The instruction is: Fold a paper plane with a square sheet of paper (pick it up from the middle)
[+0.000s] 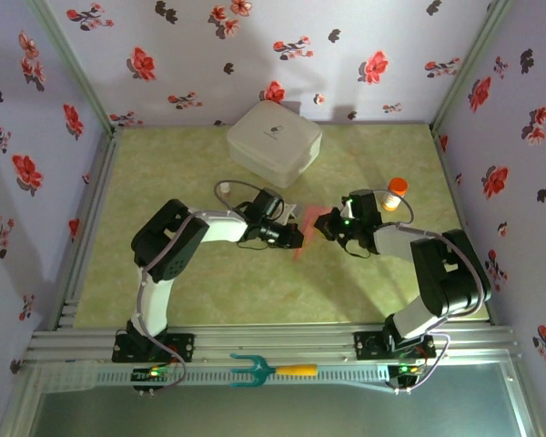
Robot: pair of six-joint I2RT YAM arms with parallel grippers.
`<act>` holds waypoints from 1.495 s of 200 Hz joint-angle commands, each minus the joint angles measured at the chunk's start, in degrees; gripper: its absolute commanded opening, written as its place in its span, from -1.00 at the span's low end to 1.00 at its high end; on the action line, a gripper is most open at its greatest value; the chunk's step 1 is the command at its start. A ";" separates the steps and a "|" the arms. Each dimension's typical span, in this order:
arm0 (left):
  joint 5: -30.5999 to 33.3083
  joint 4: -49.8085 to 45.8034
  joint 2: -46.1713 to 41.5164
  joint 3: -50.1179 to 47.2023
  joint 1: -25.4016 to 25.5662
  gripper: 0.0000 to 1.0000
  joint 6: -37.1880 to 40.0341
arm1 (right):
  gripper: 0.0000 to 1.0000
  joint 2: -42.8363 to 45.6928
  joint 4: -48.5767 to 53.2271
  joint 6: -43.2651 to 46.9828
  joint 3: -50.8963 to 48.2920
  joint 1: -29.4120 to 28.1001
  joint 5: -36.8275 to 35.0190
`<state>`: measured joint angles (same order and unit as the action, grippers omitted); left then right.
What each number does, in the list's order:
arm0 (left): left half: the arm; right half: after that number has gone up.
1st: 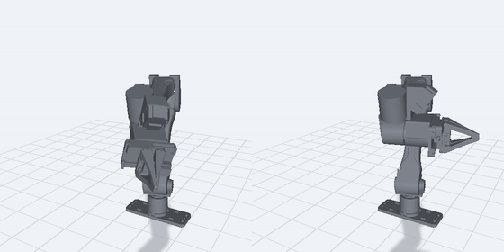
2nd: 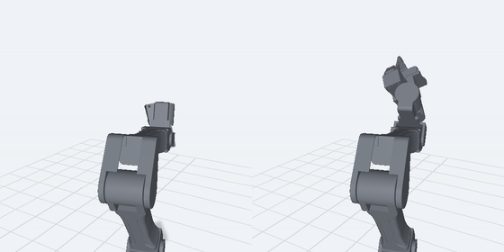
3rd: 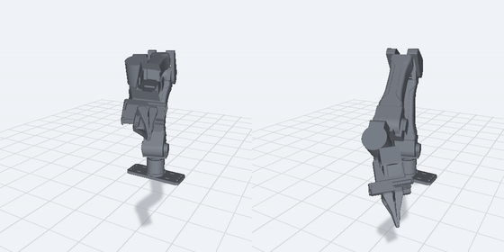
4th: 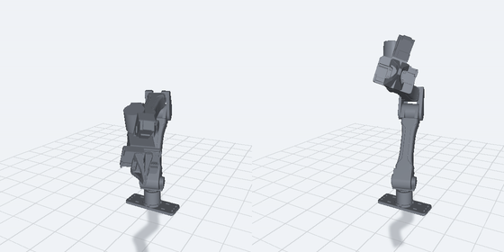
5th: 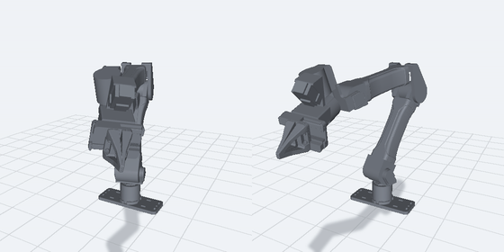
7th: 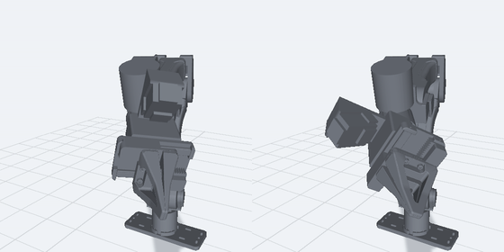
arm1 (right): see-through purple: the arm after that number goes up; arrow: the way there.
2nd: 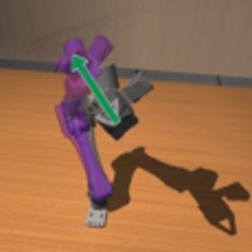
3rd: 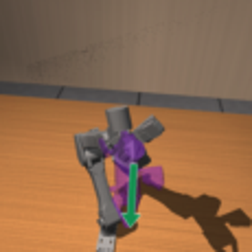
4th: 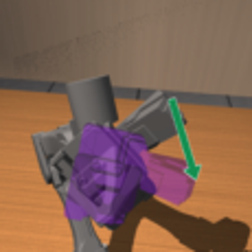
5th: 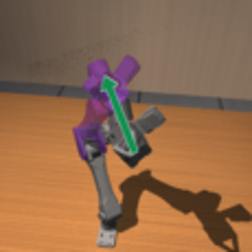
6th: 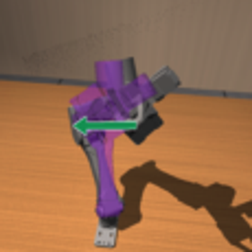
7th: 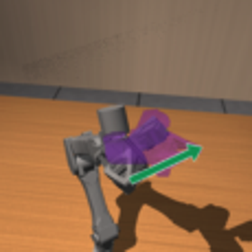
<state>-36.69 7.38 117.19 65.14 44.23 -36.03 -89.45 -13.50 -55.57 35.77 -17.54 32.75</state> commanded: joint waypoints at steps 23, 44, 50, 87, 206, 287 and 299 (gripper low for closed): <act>-2.78 3.77 2.17 -0.70 -0.70 -1.00 -3.41 | -0.90 -2.70 -2.51 0.94 1.26 -0.27 0.71; -2.82 4.53 2.43 -1.03 -0.87 -1.00 -4.42 | -0.89 -3.10 -2.50 1.19 1.48 -0.22 0.56; -2.87 4.63 2.57 -1.07 -0.96 -1.00 -4.78 | -0.90 -3.23 -2.40 1.25 1.64 -0.13 0.47; -3.65 6.49 3.29 -1.55 -1.16 -1.00 -6.42 | -0.89 -3.95 -3.75 1.25 1.99 -0.15 1.33; -6.19 15.21 4.00 -4.66 -2.57 -1.00 -13.70 | -0.88 -8.18 -5.66 3.71 4.32 0.27 1.82; -6.91 15.17 5.07 -3.97 -2.83 -1.00 -15.95 | -0.88 -10.38 -7.05 3.98 5.24 0.96 3.45; -6.90 14.58 5.25 -3.73 -2.85 -1.00 -16.09 | -0.88 -10.98 -7.01 4.07 5.35 0.99 3.37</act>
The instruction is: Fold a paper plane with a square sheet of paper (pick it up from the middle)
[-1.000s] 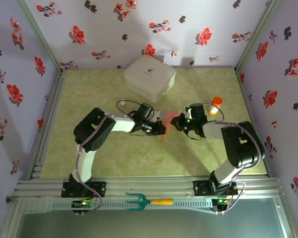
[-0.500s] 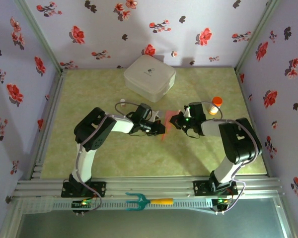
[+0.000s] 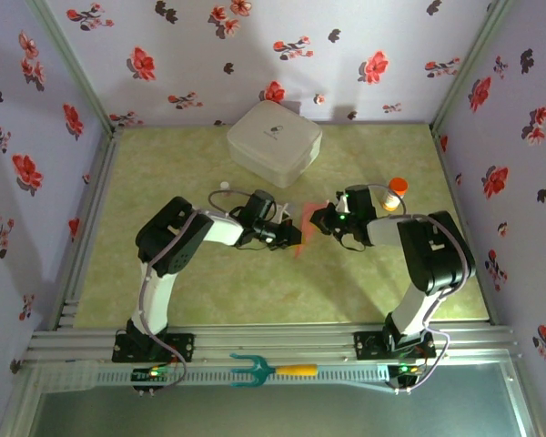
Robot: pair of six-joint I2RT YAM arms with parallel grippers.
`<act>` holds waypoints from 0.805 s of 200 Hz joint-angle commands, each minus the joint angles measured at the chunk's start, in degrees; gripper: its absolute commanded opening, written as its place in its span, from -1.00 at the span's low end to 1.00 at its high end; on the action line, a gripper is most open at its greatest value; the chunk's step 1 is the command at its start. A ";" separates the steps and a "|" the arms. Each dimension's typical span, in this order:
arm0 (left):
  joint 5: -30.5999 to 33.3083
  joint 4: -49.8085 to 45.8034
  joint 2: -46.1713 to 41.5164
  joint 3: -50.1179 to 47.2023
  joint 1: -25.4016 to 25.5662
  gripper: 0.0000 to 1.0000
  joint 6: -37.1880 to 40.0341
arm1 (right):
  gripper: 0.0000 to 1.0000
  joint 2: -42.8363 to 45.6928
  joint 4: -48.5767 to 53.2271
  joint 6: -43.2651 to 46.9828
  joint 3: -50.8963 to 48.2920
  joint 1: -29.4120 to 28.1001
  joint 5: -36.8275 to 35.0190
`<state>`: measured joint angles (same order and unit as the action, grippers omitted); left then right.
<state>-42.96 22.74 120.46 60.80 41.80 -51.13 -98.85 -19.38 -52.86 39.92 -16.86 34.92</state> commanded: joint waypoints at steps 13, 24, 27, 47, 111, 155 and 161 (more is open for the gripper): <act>-0.70 -0.97 2.06 0.77 -0.41 -1.00 -1.06 | -0.88 -2.08 -1.51 1.36 1.23 0.39 1.16; -0.81 -1.07 2.14 0.89 -0.49 -1.00 -1.41 | -0.88 -2.38 -1.47 1.35 1.26 0.44 0.86; -0.81 -1.20 2.22 0.98 -0.49 -1.00 -1.46 | -0.88 -2.40 -1.53 1.40 1.19 0.46 0.71; -0.85 -2.10 2.54 1.40 -0.49 -1.00 -1.62 | -0.88 -2.54 -1.93 0.97 0.80 0.68 -0.07; -0.90 -3.71 3.43 2.39 -0.49 -1.00 -2.97 | -0.88 -3.11 -1.74 1.21 0.75 1.03 -0.32; -0.90 -4.75 4.25 2.93 -0.54 -1.00 -3.70 | -0.88 -3.94 -1.06 1.70 0.77 1.03 -0.90; -0.90 -4.72 4.25 2.93 -0.57 -1.00 -3.71 | -0.88 -4.11 -1.04 1.65 0.83 1.01 -0.98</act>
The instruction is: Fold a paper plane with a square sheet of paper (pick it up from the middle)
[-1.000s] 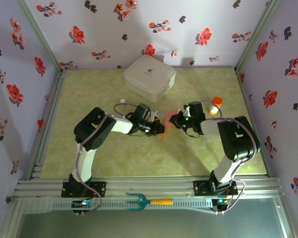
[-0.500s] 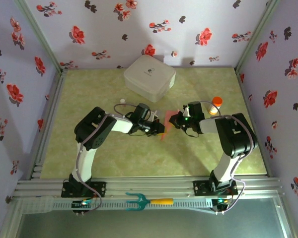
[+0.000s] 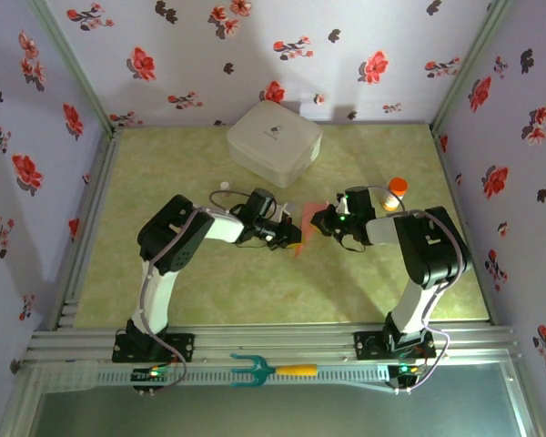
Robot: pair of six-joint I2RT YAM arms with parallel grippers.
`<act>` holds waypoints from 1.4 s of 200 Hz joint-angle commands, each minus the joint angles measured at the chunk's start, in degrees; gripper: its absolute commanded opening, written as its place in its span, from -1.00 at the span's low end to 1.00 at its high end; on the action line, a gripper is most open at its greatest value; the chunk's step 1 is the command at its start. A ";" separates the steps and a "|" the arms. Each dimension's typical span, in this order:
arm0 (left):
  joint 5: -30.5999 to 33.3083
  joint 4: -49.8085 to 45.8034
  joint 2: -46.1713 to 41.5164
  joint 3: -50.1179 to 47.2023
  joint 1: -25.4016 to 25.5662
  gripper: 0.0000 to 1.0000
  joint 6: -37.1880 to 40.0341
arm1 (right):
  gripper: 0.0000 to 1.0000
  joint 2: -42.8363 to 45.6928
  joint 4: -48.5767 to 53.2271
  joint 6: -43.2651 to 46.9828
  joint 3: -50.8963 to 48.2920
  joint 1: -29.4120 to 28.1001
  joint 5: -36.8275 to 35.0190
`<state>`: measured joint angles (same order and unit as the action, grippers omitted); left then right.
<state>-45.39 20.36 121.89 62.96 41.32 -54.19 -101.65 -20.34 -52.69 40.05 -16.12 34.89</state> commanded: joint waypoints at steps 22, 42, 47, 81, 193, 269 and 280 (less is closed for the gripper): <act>1.53 -2.36 2.87 0.68 -0.25 -1.00 -0.74 | -0.88 -1.62 0.39 1.69 0.77 0.32 -1.44; 1.68 -2.35 2.83 0.37 -0.45 -1.00 -0.83 | -0.88 -2.25 2.46 2.53 1.11 0.38 -2.41; 1.75 -2.34 2.79 0.26 -0.42 -1.00 -0.92 | -0.88 -2.44 2.69 2.63 1.11 0.32 -2.74; 2.59 -3.01 2.38 -0.04 -0.53 -0.96 -0.43 | -0.88 -3.73 5.58 3.24 1.18 0.38 -4.20; 6.44 -16.75 -1.20 1.00 0.43 -0.60 7.77 | -0.89 -4.07 9.50 2.83 2.00 0.43 -5.36; 7.07 -19.91 -2.42 1.06 0.60 -0.83 9.76 | -0.89 -4.17 10.76 3.20 2.15 0.46 -5.47; 7.07 -19.67 -2.90 0.78 0.63 -0.76 9.60 | -0.90 -4.30 10.89 3.29 2.14 0.39 -5.55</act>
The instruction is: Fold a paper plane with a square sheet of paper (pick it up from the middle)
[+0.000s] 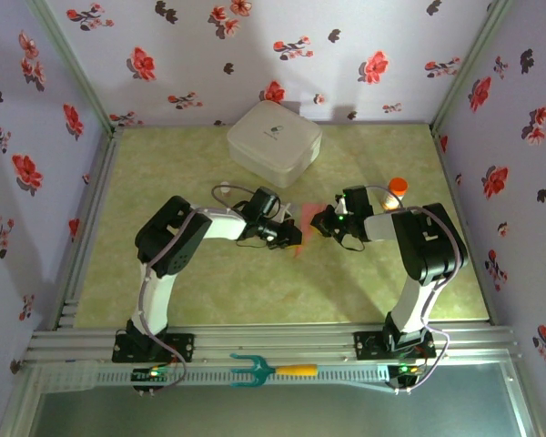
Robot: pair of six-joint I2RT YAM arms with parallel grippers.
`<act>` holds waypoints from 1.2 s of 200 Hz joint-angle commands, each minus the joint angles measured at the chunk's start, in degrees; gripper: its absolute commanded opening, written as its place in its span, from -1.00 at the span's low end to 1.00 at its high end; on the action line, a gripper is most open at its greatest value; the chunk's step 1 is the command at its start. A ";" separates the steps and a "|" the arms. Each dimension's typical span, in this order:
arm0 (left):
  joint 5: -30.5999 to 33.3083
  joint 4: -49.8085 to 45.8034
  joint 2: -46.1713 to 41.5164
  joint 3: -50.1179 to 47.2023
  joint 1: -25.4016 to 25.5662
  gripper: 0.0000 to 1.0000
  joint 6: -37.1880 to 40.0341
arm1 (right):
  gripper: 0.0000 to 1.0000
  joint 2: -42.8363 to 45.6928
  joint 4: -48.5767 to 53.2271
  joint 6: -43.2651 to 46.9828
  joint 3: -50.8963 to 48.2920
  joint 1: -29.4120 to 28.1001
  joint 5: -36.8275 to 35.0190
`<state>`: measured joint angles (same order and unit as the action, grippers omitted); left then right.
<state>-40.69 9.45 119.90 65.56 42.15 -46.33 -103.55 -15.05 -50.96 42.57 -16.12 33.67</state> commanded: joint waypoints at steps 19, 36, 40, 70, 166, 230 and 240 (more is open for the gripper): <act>2.84 -8.84 -2.02 -2.40 -0.23 -0.66 1.94 | -0.90 -2.43 5.77 1.56 -0.20 0.39 -4.30; 3.45 -9.01 -2.93 -2.81 -0.14 -0.59 2.20 | -0.90 -2.41 6.00 1.63 -0.05 0.39 -4.29; 3.58 -9.24 -3.12 -2.82 -0.14 -0.58 2.37 | -0.90 -2.29 6.04 1.64 -0.02 0.41 -4.27; 3.42 -10.24 -2.47 -2.28 -0.14 -0.60 3.26 | -0.90 -2.19 6.35 1.64 0.23 0.44 -4.14; 1.33 -10.66 -1.85 -2.56 0.30 -0.80 3.48 | -0.90 -2.01 7.04 1.74 0.24 0.47 -4.28; -0.68 -8.36 -4.37 -4.95 0.38 -0.74 2.55 | -0.90 -1.81 7.84 1.96 0.16 0.46 -5.17; -1.18 -8.30 -4.34 -5.09 0.47 -0.78 2.61 | -0.90 -1.77 7.97 1.98 0.15 0.40 -5.32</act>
<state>-39.72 5.52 116.46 62.72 42.22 -43.79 -103.63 -13.15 -50.89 43.42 -16.12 33.58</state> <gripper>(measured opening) 0.129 0.060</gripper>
